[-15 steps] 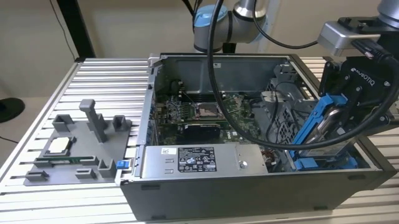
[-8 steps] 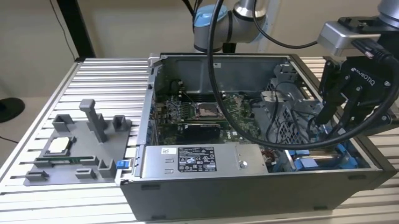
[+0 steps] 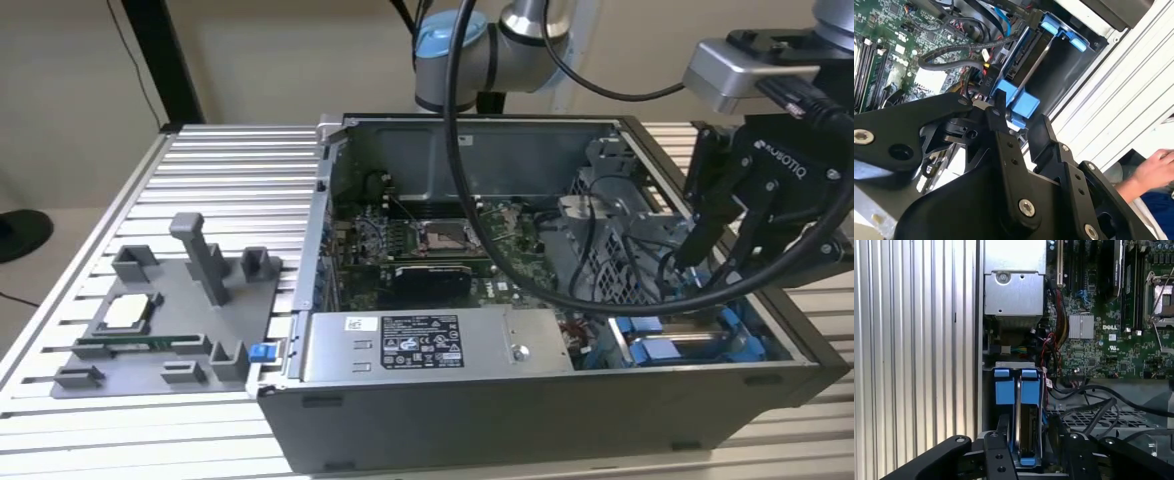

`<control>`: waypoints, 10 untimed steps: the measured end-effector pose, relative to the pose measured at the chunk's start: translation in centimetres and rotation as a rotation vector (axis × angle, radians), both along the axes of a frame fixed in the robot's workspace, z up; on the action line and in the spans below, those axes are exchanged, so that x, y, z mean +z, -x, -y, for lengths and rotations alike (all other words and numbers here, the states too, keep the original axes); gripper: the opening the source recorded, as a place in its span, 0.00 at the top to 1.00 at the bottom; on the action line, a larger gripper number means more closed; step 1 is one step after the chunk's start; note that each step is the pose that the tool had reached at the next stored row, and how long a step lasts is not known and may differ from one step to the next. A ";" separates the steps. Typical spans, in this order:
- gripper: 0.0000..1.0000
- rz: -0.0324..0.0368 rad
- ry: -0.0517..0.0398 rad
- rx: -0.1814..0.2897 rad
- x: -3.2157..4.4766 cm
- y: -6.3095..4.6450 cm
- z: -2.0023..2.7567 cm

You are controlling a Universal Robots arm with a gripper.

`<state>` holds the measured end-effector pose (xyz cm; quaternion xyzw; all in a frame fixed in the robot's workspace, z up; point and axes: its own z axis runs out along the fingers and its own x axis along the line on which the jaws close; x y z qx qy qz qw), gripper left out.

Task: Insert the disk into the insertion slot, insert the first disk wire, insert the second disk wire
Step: 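Insert the disk into the insertion slot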

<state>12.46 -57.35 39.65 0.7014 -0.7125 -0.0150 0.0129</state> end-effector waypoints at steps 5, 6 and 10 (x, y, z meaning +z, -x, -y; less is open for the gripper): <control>0.00 0.0000 -0.0003 0.000 0.43 0.0 -0.15; 0.00 0.0000 -0.0001 0.000 0.47 0.0 -0.28; 0.00 0.0022 -0.0001 0.000 0.48 0.0 -1.00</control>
